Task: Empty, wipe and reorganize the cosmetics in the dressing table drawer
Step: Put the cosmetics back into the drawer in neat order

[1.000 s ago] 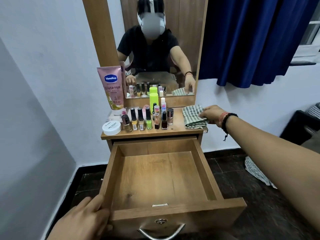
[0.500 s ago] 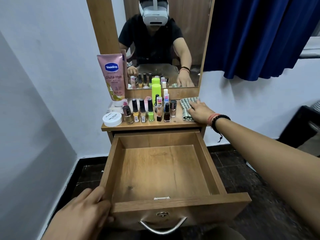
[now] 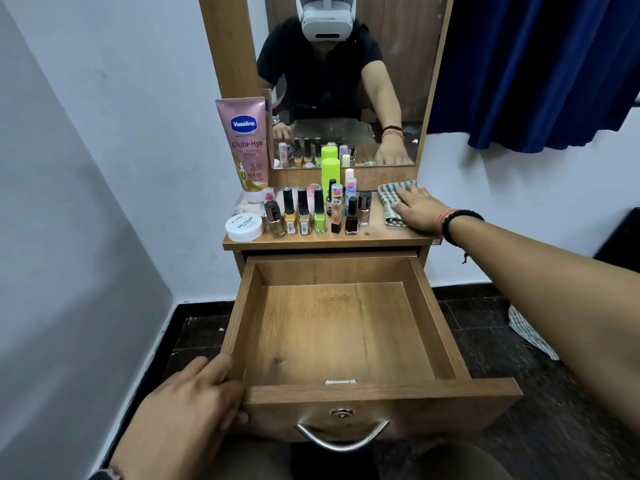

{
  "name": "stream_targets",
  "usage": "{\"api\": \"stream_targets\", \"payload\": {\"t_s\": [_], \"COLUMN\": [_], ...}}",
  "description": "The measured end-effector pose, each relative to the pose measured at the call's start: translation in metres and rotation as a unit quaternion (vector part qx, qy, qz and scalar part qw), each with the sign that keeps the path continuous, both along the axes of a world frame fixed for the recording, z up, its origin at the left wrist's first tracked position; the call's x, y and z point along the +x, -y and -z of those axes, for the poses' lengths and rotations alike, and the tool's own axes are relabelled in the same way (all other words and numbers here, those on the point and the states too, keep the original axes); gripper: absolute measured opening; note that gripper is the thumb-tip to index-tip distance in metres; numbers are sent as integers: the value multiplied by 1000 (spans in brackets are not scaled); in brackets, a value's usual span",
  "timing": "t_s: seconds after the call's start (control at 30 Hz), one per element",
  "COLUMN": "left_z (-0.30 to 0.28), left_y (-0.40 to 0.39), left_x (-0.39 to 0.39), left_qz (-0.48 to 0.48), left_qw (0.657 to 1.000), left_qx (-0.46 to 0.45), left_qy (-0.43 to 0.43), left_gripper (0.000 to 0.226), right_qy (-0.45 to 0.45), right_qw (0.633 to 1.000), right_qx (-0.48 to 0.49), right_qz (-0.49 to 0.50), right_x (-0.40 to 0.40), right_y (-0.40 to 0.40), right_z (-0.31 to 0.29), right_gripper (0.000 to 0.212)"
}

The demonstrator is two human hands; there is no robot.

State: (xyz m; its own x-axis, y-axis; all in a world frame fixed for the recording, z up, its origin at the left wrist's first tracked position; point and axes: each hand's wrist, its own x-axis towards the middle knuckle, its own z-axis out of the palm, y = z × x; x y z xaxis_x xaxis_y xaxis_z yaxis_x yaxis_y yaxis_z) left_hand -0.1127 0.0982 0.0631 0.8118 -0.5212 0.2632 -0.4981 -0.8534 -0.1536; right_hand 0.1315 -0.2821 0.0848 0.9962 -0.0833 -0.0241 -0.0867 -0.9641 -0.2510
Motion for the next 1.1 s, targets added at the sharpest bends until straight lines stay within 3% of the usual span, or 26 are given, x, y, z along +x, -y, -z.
{"api": "stream_targets", "payload": {"t_s": [0.23, 0.3, 0.43, 0.53, 0.6, 0.7, 0.87, 0.97, 1.03, 1.1], "left_z": [8, 7, 2, -3, -6, -26, -78, -115, -138, -155], "left_y": [-8, -9, -8, -7, -9, -6, 13, 22, 28, 34], "left_x": [0, -1, -4, -5, 0, 13, 60, 110, 148, 185], "left_qz": [4, 6, 18, 23, 8, 8, 28, -1, -43, -81], "left_qw": [1000, 1000, 999, 998, 997, 985, 967, 933, 902, 893], "left_qx": [11, 15, 4, 9, 4, -72, -218, -352, -428, -442], "left_qy": [-21, -24, -38, -57, -83, -158, -126, -77, -38, -3], "left_gripper": [54, 54, 58, 58, 47, 45, 23, 12, 21, 38], "right_qy": [159, 174, 94, -2, -26, -33, -49, -60, -73, -73], "right_qw": [978, 980, 972, 963, 962, 968, 966, 962, 959, 957], "right_qx": [136, 88, 1, -12, -12, 9, 3, -13, -18, -19], "right_qz": [13, -43, -217, -269, -271, -250, -254, -265, -273, -279], "right_x": [-71, -112, -198, -243, -264, -283, -290, -289, -289, -288], "right_y": [-18, -32, -67, -85, -94, -102, -107, -106, -106, -105], "right_z": [-13, -15, -6, 2, 5, 9, 13, 18, 22, 25], "right_gripper": [55, 54, 56, 61, 63, 63, 61, 65, 71, 76]}}
